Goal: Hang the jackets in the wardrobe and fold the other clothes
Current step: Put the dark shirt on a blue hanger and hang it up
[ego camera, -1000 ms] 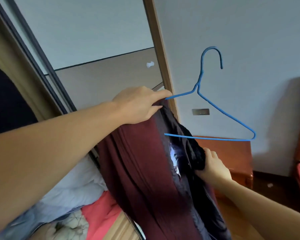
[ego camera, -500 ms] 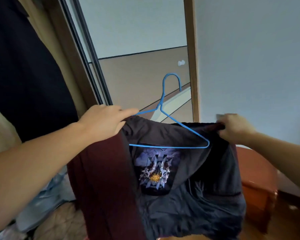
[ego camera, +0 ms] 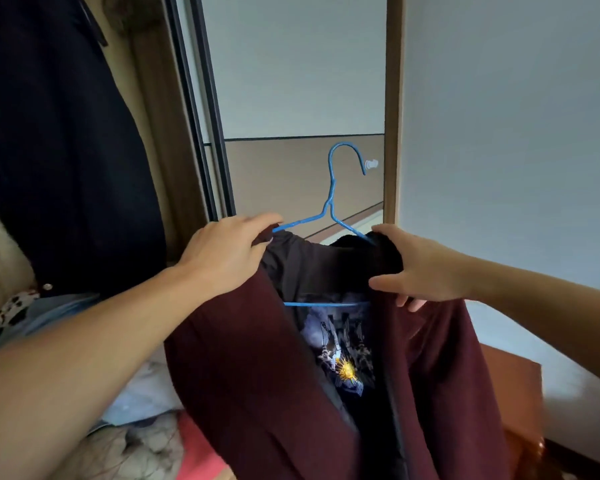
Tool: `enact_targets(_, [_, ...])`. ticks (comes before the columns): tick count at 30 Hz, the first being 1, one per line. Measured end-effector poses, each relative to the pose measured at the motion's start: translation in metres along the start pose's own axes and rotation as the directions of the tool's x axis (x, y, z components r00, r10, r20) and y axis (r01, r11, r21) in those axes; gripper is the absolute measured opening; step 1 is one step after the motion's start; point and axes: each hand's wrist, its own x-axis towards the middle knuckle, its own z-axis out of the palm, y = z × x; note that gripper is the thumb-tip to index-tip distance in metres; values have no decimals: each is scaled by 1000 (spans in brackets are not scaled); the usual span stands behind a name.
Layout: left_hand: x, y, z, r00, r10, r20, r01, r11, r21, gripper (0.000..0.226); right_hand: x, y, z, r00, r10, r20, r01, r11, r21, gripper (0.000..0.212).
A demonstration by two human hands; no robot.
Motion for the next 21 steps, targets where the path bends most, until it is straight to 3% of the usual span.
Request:
enact_targets(2, [3, 1, -2, 999, 18, -32, -19, 1000, -19, 40, 3, -6, -19, 1000, 24, -10, -25, 964, -264, 47])
enact_targets(4, [6, 4, -3, 999, 36, -40, -37, 999, -32, 41, 11, -18, -32, 998, 9, -63, -46, 789, -613, 38])
enact_targets(5, [7, 4, -3, 998, 45, -40, -47, 998, -33, 41, 17, -24, -33, 995, -47, -85, -22, 739, -673, 39])
enact_targets(6, [8, 5, -2, 998, 53, -40, -54, 998, -31, 41, 23, -30, -29, 991, -101, -88, 21, 763, -646, 39])
enact_targets(7, [7, 4, -2, 997, 58, -41, -59, 998, -30, 40, 28, -38, -24, 986, -141, -88, 77, 858, -508, 38])
enact_targets(9, [3, 0, -1, 997, 68, -41, -68, 998, -17, 37, 36, -53, -8, 990, -126, -66, 126, 992, 3, 38])
enact_targets(10, [-1, -4, 1, 997, 75, -35, -75, 997, -10, 36, 39, -61, -1, 995, -102, -20, 104, 970, 218, 37])
enact_targets(11, [-6, -9, 2, 996, 84, -23, -84, 996, -15, 35, 42, -67, 4, 994, -99, 34, 84, 946, 314, 36])
enact_targets(15, [-29, -39, 1, 996, 19, 84, -11, 995, -102, 40, 47, -81, 16, 986, -152, 71, 138, 975, 175, 37])
enact_targets(19, [-47, -69, 3, 955, -249, 162, 233, 966, 114, 56, 53, -97, 26, 985, -163, 55, 147, 965, 218, 31])
enact_targets(21, [-54, -73, 4, 927, -326, 186, 307, 944, 123, 53, 55, -103, 33, 982, -182, 43, 168, 960, 223, 27])
